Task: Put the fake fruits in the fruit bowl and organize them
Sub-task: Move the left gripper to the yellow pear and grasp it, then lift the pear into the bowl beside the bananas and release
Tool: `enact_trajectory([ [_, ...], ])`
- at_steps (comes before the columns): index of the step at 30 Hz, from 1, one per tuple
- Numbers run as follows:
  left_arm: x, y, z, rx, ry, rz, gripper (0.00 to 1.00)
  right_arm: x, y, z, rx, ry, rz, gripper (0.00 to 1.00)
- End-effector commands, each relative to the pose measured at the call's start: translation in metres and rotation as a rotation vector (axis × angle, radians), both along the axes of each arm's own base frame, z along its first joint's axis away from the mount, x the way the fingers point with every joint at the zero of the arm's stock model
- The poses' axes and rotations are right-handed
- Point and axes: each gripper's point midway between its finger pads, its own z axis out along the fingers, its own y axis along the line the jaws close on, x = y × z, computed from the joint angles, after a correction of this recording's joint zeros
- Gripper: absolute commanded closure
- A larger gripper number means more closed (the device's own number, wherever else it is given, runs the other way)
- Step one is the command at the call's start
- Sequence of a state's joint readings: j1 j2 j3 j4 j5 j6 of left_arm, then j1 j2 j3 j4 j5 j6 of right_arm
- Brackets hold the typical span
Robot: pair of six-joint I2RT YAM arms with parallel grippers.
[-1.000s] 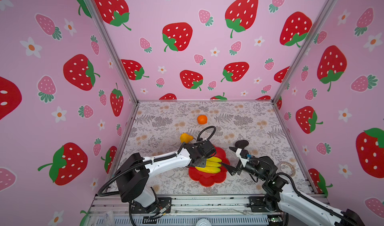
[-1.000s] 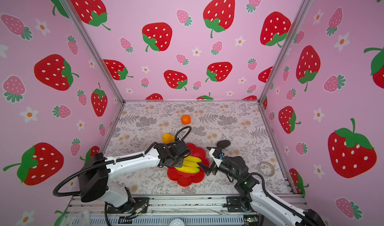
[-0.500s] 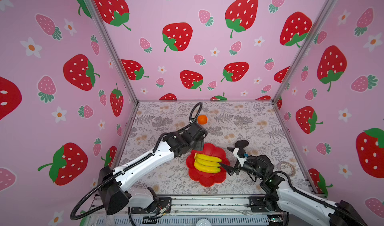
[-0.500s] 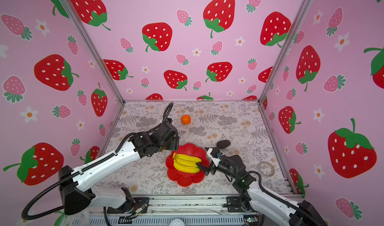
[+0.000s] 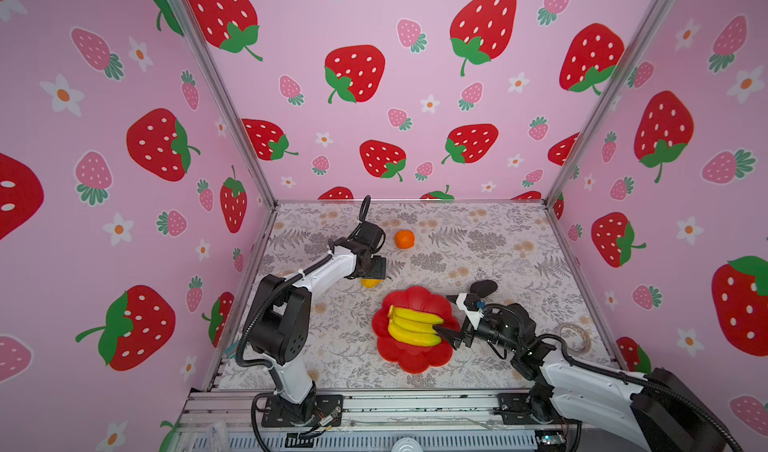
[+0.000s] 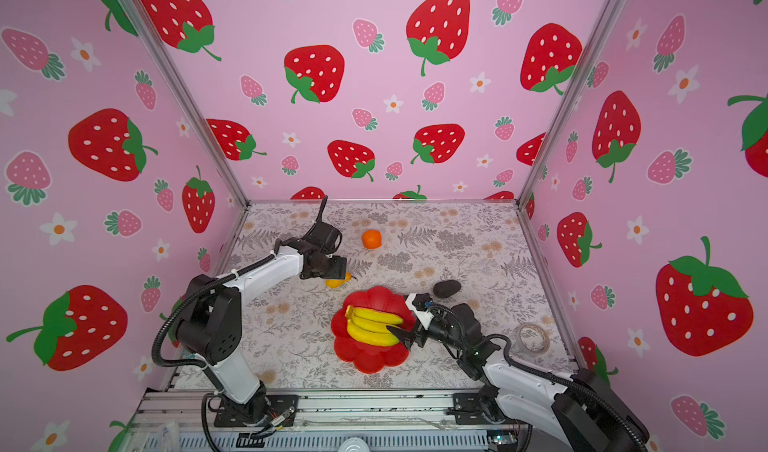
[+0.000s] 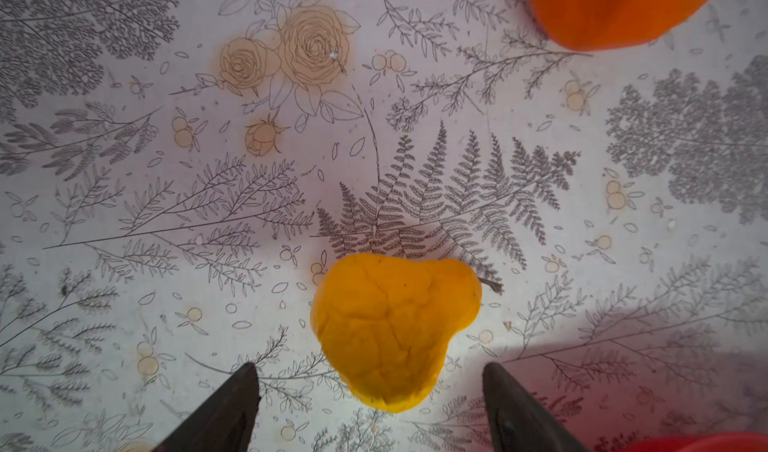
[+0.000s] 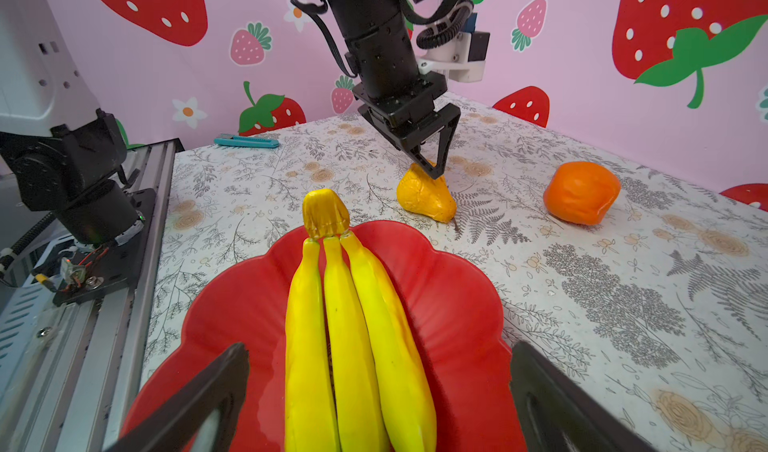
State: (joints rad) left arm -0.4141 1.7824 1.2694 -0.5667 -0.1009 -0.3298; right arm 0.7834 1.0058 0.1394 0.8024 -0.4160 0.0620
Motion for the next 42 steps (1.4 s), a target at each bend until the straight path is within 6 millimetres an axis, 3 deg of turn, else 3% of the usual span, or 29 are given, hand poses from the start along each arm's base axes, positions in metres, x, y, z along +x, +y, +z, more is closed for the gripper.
enact_trajectory([
  [1,0.011,-0.013,-0.003,-0.045,-0.004,-0.055,0.13,0.003,0.002,0.010,0.015,-0.049,-0.004,0.01],
  [10,0.014,-0.016,-0.030,-0.066,0.046,-0.054,0.13,0.004,0.008,-0.001,-0.011,-0.022,0.016,0.01],
  [15,0.015,-0.020,-0.034,-0.095,0.036,-0.046,0.28,0.004,0.008,-0.003,-0.012,-0.019,0.013,0.01],
  [19,0.018,-0.019,-0.023,-0.105,0.004,-0.030,0.38,0.005,0.007,-0.002,-0.012,-0.022,0.010,0.01],
  [23,0.016,-0.019,0.005,-0.127,-0.039,-0.003,0.42,0.006,0.004,0.002,0.003,-0.028,-0.002,0.01],
  [26,0.008,-0.033,0.031,-0.150,-0.081,-0.027,0.44,0.013,-0.004,0.005,0.022,-0.020,-0.049,0.01],
  [30,-0.013,-0.071,0.059,-0.191,-0.118,-0.120,0.44,0.026,-0.019,0.008,0.057,0.005,-0.124,0.01],
  [36,-0.044,-0.125,0.064,-0.165,-0.168,-0.228,0.43,0.029,-0.027,0.013,0.086,0.008,-0.151,0.01],
  [42,-0.052,-0.150,0.042,-0.045,-0.173,-0.292,0.43,0.025,-0.024,0.016,0.096,0.010,-0.126,0.01],
])
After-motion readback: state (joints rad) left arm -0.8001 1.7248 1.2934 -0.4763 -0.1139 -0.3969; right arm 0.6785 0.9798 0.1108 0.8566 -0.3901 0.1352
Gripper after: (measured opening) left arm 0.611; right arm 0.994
